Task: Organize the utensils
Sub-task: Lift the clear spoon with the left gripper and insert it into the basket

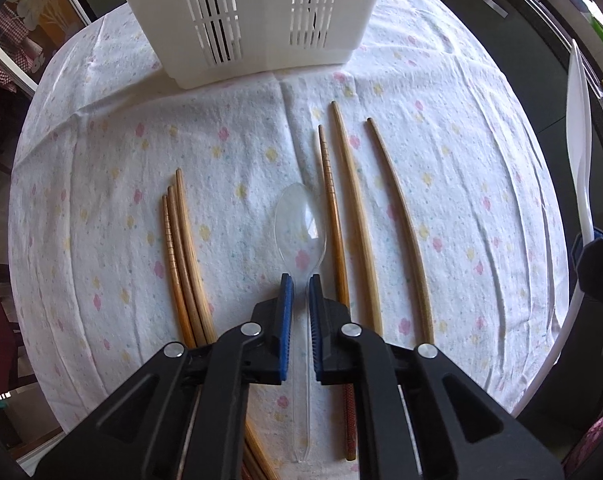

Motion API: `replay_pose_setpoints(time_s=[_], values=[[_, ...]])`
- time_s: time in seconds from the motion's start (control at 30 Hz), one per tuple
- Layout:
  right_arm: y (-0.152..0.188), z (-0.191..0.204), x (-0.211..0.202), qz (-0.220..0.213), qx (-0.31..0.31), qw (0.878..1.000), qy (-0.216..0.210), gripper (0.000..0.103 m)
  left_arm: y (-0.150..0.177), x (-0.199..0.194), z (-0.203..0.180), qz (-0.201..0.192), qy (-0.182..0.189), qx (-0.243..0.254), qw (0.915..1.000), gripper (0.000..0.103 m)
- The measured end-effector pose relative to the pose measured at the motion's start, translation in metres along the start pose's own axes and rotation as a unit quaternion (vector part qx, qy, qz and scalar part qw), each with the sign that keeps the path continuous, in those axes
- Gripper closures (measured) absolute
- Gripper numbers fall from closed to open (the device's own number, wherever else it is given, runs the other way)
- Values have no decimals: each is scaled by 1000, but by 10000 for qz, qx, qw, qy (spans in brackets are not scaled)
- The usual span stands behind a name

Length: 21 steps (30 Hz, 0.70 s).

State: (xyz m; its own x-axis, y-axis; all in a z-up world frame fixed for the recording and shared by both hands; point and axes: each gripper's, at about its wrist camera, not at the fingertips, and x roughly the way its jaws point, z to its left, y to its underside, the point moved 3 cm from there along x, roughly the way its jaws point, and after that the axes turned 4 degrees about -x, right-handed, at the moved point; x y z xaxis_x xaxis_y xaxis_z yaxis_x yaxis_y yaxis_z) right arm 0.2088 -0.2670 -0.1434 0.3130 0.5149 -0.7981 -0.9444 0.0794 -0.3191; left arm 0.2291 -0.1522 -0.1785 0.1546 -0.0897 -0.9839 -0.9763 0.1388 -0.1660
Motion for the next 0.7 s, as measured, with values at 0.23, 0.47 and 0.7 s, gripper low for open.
replay_pose_setpoints(time_s=[0.23, 0.47, 0.7], values=[[-1, 2, -9, -133, -19, 9999, -84, 94, 8, -26, 6, -490, 293, 68, 9983, 95], [-6, 17, -22, -315, -155, 9992, -192, 94, 13, -78, 19, -1179, 570, 101, 9913, 95], [-10, 33, -38, -597, -370, 9973, -233, 93, 9, -129, 39, -2079, 795, 102, 9749, 95]])
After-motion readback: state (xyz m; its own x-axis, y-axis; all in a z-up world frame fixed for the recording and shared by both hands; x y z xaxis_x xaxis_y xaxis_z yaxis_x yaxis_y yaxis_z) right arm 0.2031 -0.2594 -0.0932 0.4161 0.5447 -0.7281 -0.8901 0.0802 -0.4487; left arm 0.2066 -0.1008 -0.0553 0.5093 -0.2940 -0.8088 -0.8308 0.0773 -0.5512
